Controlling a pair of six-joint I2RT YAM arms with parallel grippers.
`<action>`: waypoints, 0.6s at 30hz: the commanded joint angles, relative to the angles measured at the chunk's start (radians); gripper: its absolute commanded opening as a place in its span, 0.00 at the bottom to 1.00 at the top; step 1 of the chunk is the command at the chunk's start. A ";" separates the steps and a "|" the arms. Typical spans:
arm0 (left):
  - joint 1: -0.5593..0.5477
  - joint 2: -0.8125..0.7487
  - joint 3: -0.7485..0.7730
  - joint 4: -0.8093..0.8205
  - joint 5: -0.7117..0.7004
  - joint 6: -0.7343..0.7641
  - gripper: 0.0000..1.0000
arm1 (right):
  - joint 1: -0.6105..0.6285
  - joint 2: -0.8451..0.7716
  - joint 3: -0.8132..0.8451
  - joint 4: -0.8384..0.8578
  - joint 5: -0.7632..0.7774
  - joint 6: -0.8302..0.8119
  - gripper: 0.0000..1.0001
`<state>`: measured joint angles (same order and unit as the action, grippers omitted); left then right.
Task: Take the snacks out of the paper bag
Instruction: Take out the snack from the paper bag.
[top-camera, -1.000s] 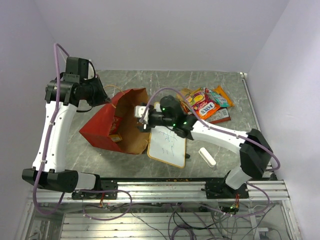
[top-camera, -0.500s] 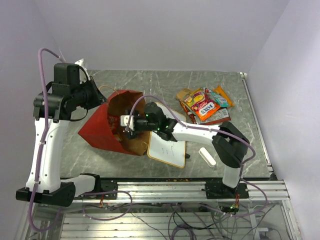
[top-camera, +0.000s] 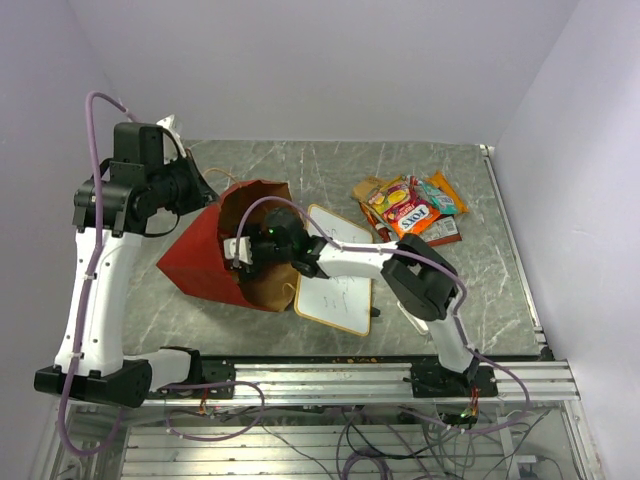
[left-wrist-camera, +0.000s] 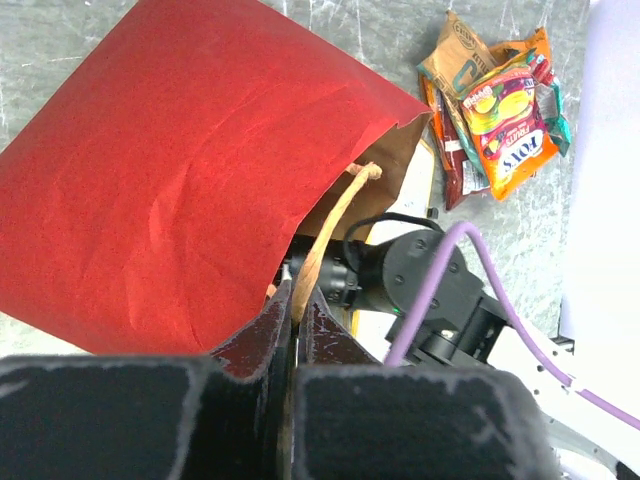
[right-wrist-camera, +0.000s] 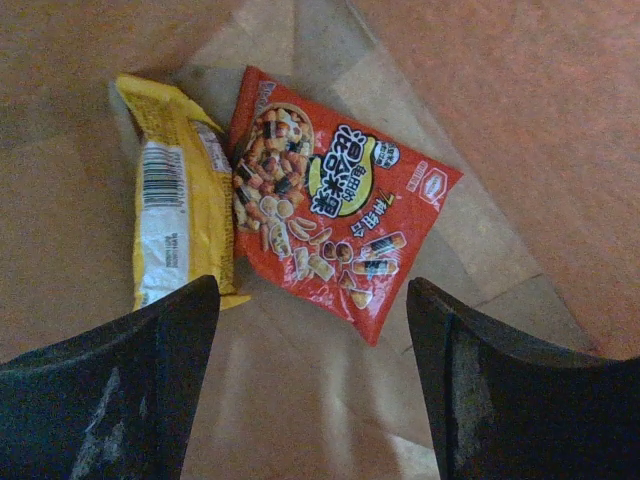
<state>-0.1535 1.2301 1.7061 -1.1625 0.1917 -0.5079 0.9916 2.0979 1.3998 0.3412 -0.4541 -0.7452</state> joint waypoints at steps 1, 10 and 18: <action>-0.003 0.003 -0.008 0.056 0.055 0.001 0.07 | -0.002 0.082 0.081 -0.023 -0.014 -0.069 0.76; -0.003 0.007 -0.027 0.117 0.133 -0.068 0.07 | -0.003 0.217 0.271 -0.124 0.045 -0.062 0.82; -0.003 0.078 0.102 -0.060 0.165 0.007 0.07 | 0.049 0.324 0.374 -0.065 0.111 0.035 0.85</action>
<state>-0.1535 1.2881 1.7306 -1.1526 0.3008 -0.5404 1.0004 2.3573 1.6993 0.2329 -0.4072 -0.7570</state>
